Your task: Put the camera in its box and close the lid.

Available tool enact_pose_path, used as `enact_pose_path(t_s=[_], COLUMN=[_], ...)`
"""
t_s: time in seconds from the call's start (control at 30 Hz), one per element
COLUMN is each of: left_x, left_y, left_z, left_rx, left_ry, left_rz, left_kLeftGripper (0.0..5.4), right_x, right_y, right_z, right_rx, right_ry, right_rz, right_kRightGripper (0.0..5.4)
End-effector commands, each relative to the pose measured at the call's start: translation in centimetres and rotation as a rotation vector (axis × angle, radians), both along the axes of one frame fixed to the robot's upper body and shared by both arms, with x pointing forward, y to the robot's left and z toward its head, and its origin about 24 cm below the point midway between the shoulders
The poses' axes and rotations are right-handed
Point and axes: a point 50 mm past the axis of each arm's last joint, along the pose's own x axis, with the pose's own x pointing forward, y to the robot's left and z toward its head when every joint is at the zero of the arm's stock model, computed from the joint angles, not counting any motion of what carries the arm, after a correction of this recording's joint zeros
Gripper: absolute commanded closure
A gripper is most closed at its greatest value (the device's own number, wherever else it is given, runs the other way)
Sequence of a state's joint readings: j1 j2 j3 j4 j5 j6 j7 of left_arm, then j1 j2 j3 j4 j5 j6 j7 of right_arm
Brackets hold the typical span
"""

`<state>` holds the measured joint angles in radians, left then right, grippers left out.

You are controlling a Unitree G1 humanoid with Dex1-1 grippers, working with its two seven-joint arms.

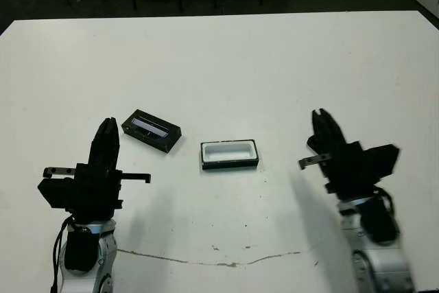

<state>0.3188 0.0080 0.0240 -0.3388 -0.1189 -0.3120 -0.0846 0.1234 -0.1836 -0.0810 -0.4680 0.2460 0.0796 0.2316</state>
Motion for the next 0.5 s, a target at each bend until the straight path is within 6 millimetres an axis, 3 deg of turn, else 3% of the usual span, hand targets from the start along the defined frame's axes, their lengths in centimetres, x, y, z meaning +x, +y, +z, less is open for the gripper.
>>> enact_pose_path(t_s=[0.03,0.3,0.5], left_x=[-0.5,-0.4,-0.4], left_y=[0.2,0.1,0.4], left_z=[-0.8,-0.8,-0.9], left_rx=[0.0,0.001,0.001], left_ry=[0.047,0.05,0.044], left_rz=[0.015,0.017,0.017], left_kLeftGripper=[5.39,5.39,5.4], right_x=[0.2,0.2,1.4], right_y=[-1.6,-3.5,-4.9], right_z=[1.0,3.7,2.7], right_rx=[0.0,-0.089,-0.096], right_ry=[0.004,0.036,0.201], right_rz=[0.015,0.032,0.13], right_kRightGripper=[5.4,5.4,4.63])
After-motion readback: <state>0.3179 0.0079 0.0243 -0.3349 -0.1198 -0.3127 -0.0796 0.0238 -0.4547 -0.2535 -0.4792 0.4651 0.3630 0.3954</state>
